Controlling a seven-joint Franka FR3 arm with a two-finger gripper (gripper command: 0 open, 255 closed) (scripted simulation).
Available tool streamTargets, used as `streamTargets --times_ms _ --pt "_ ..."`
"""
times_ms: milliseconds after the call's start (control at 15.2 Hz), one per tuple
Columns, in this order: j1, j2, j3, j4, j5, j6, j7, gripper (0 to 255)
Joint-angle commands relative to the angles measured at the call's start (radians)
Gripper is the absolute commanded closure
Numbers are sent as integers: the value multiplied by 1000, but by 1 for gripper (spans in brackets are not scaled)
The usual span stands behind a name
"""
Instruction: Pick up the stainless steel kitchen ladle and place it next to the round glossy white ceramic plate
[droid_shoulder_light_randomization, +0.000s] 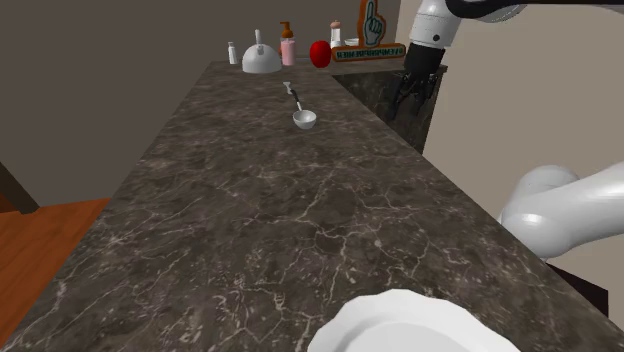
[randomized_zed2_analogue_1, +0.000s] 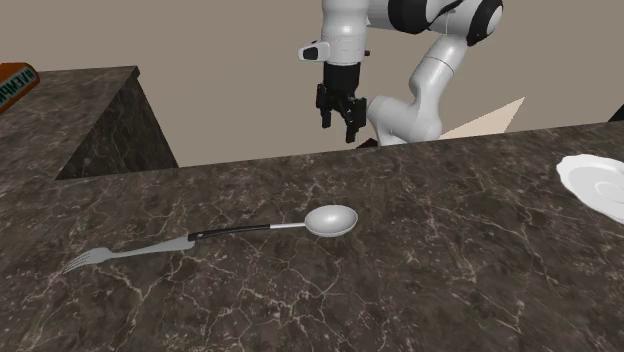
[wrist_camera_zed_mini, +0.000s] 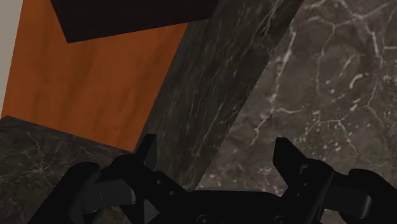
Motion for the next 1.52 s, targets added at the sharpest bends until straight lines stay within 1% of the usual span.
streamTargets --times_ms 0,396,726,1122,1452 --pt "0 0 0 0 0 0 0 0" --pt "-7 205 101 153 35 72 173 0" --pt "-22 388 173 320 29 103 319 0" --pt "-36 625 241 572 -22 97 497 0" --pt "-28 836 277 830 -92 48 638 0"
